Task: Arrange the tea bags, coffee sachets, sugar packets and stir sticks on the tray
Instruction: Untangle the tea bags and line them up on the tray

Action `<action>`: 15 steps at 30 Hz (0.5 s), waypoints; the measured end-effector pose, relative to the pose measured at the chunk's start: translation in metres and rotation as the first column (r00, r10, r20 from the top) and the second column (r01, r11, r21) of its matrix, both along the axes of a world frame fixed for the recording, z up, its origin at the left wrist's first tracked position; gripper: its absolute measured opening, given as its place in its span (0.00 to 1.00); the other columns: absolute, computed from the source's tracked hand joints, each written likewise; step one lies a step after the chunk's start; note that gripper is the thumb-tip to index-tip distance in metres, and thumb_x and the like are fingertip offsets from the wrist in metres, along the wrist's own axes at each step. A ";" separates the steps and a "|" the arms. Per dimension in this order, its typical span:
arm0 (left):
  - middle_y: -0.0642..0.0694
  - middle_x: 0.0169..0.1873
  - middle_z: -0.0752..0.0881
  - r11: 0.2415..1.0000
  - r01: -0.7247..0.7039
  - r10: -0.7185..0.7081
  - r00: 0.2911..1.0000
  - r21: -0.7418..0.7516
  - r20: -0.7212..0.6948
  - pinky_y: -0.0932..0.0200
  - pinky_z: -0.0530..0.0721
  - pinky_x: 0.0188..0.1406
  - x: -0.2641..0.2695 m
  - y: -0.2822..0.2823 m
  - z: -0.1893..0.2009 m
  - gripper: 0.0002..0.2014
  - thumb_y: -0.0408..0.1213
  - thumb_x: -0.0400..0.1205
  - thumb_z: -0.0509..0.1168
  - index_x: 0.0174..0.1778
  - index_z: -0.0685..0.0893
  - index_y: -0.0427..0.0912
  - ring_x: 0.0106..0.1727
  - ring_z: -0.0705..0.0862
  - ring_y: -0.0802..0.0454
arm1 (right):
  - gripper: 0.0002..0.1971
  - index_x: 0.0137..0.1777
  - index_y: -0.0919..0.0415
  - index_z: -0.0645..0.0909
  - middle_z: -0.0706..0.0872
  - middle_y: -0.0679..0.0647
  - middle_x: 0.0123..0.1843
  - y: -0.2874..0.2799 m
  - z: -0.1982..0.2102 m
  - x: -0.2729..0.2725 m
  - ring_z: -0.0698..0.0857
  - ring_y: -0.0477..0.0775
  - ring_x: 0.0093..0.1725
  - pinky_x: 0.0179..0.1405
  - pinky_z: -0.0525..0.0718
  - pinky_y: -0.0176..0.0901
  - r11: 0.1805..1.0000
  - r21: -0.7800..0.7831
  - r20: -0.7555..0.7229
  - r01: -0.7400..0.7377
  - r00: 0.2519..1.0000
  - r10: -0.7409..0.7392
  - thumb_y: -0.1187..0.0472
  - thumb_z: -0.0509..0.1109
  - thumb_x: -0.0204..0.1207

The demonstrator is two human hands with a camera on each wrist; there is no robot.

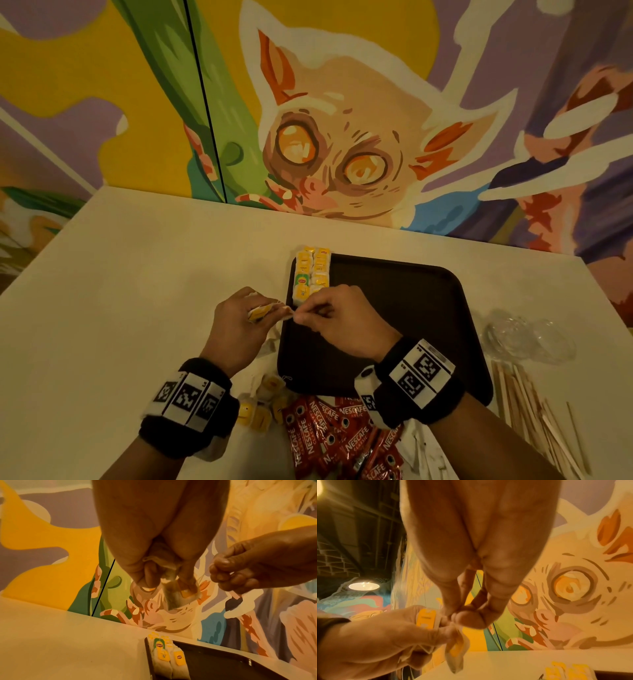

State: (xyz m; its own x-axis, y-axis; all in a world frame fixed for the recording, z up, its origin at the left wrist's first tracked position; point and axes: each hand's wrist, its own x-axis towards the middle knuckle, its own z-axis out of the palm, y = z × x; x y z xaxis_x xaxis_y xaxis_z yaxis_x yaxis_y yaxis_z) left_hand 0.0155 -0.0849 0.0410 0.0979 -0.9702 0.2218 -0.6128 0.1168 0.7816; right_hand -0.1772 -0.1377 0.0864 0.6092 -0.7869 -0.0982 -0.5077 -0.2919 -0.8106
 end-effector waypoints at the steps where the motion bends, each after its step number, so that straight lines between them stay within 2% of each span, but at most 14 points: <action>1: 0.61 0.31 0.84 1.000 0.016 -0.016 1.000 -0.001 -0.025 0.74 0.73 0.36 -0.001 0.001 0.002 0.06 0.42 0.75 0.75 0.38 0.90 0.60 0.40 0.82 0.58 | 0.07 0.52 0.56 0.90 0.89 0.42 0.44 0.000 0.001 0.000 0.86 0.38 0.45 0.48 0.85 0.30 0.999 -0.028 0.029 0.017 0.999 -0.016 0.57 0.73 0.79; 5: 0.57 0.33 0.84 0.990 0.138 -0.135 0.983 0.016 -0.122 0.72 0.74 0.34 -0.005 0.004 0.012 0.04 0.46 0.74 0.72 0.38 0.88 0.64 0.38 0.83 0.57 | 0.04 0.50 0.58 0.90 0.88 0.42 0.44 -0.004 0.000 0.003 0.87 0.42 0.47 0.50 0.87 0.36 0.991 -0.105 0.149 0.086 0.986 -0.070 0.61 0.74 0.79; 7: 0.54 0.35 0.86 0.987 0.156 -0.145 0.966 0.036 -0.213 0.70 0.76 0.36 -0.007 0.004 0.015 0.03 0.46 0.73 0.73 0.39 0.91 0.59 0.39 0.84 0.55 | 0.04 0.49 0.58 0.90 0.90 0.46 0.45 -0.006 -0.002 0.004 0.87 0.44 0.45 0.50 0.88 0.41 0.992 -0.077 0.191 0.103 0.978 -0.087 0.62 0.74 0.79; 9: 0.50 0.36 0.86 0.986 0.161 -0.142 0.942 0.041 -0.303 0.66 0.79 0.38 -0.009 0.004 0.018 0.04 0.43 0.72 0.74 0.41 0.93 0.52 0.40 0.85 0.53 | 0.04 0.50 0.58 0.90 0.91 0.50 0.45 -0.008 -0.006 0.005 0.88 0.47 0.44 0.48 0.88 0.44 0.993 0.014 0.232 0.118 0.966 -0.118 0.62 0.74 0.79; 11: 0.47 0.36 0.87 0.987 0.162 -0.144 0.919 0.019 -0.366 0.64 0.80 0.39 -0.010 0.005 0.022 0.04 0.39 0.73 0.75 0.41 0.94 0.48 0.40 0.85 0.52 | 0.04 0.50 0.60 0.89 0.91 0.56 0.46 -0.008 -0.009 0.006 0.88 0.51 0.42 0.41 0.88 0.42 0.984 0.134 0.290 0.119 0.945 -0.154 0.64 0.73 0.79; 13: 0.47 0.35 0.88 0.989 0.150 -0.139 0.903 -0.004 -0.406 0.63 0.81 0.40 -0.011 0.005 0.025 0.03 0.36 0.73 0.75 0.41 0.94 0.46 0.41 0.84 0.51 | 0.05 0.50 0.62 0.89 0.90 0.61 0.47 -0.006 -0.013 0.007 0.86 0.56 0.38 0.36 0.86 0.40 0.963 0.251 0.351 0.097 0.918 -0.183 0.66 0.72 0.80; 15: 0.49 0.35 0.90 0.994 0.105 -0.096 0.896 -0.003 -0.434 0.65 0.81 0.41 -0.011 0.005 0.025 0.02 0.34 0.73 0.75 0.40 0.94 0.44 0.43 0.85 0.52 | 0.06 0.49 0.61 0.89 0.89 0.63 0.46 -0.003 -0.017 0.008 0.84 0.56 0.36 0.35 0.86 0.40 0.934 0.348 0.403 0.076 0.888 -0.222 0.68 0.71 0.80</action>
